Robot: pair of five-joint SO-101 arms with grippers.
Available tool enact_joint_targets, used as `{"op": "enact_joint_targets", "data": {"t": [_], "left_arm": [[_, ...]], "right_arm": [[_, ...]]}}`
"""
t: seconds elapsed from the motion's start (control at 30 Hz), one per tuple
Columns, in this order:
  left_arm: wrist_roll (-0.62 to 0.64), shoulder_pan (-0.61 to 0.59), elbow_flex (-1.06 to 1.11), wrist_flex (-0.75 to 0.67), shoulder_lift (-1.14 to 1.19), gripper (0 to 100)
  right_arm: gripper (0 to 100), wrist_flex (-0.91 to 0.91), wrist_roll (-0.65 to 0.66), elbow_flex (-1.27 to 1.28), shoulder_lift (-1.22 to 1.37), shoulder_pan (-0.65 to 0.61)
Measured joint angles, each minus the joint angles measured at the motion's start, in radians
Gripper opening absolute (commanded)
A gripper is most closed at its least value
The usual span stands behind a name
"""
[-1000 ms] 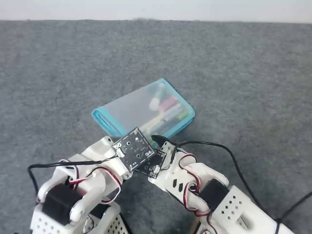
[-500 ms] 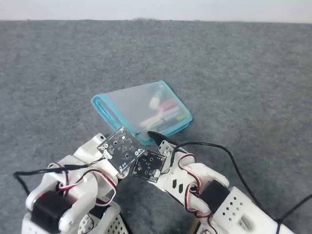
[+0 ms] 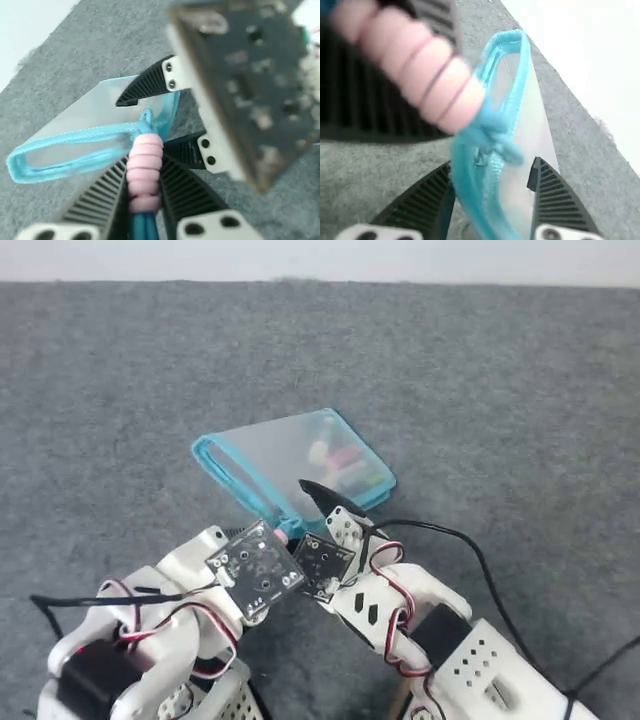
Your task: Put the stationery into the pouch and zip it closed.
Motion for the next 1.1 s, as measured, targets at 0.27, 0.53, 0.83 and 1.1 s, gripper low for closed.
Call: {"op": "enact_joint_targets", "data": {"t": [0.27,0.53,0.83,1.1], "left_arm": [[0.000,0.020,0.012,0.003,-0.002,1],[-0.002,-0.160,0.092,-0.086,0.008,1],[-0.002,-0.621,0.377,-0.390,0.012,1],[-0.003,-0.806,0.591,-0.615,0.012,1]], "right_arm": [[0.6,-0.009,0.015,0.000,0.000,0.074],[0.6,0.163,0.080,-0.009,-0.020,0.075],[0.6,0.181,0.078,-0.012,-0.020,0.077],[0.7,0.235,0.080,0.000,0.000,0.089]]}}
